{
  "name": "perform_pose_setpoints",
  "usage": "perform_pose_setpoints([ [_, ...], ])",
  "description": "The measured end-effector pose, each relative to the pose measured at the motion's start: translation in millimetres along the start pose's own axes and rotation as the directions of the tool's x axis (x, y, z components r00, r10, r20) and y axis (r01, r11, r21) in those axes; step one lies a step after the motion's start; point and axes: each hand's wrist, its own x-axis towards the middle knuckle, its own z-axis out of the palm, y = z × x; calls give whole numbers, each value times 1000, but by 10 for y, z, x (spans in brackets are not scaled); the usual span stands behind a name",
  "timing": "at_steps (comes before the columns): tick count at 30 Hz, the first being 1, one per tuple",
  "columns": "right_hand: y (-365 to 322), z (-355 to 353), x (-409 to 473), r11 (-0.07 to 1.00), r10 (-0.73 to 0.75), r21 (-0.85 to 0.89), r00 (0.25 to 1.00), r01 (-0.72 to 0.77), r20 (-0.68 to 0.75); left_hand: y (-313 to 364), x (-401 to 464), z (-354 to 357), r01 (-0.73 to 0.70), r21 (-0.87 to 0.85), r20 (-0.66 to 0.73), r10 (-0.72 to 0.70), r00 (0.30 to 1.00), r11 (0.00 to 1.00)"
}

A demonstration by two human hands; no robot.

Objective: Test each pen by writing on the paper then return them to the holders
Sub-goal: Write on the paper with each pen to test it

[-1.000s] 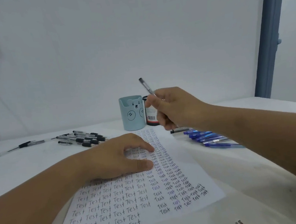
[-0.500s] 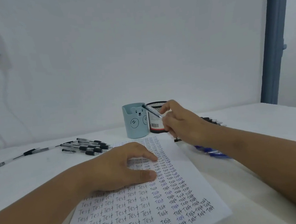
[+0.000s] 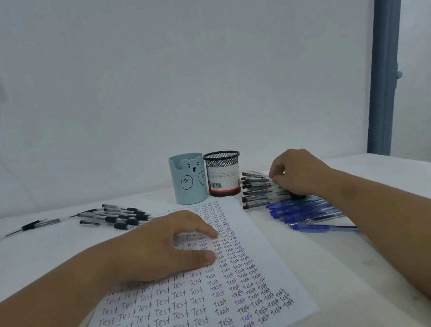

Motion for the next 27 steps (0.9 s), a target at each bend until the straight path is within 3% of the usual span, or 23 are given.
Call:
perform_pose_setpoints([
  [9, -12, -15, -40, 1000, -4, 8, 1000, 4, 24, -16, -24, -14, 24, 0, -59, -24, 998, 1000],
  [14, -71, 25, -33, 996, -54, 70, 998, 55, -11, -63, -68, -141, 22, -162, -285, -68, 956, 987],
  [18, -444, 95, -244, 944, -254, 198, 964, 265, -78, -411, -111, -372, 87, -53, -528, -102, 843, 995],
  [22, -916, 160, -629, 852, -494, 262, 862, 453, 116, -781, -169, -517, 275, 44, -505, -216, 836, 960],
  [27, -1026, 262, -770, 804, -582, 277, 792, 526, 185, -1073, -174, -500, 343, 47, -509, -272, 817, 938],
])
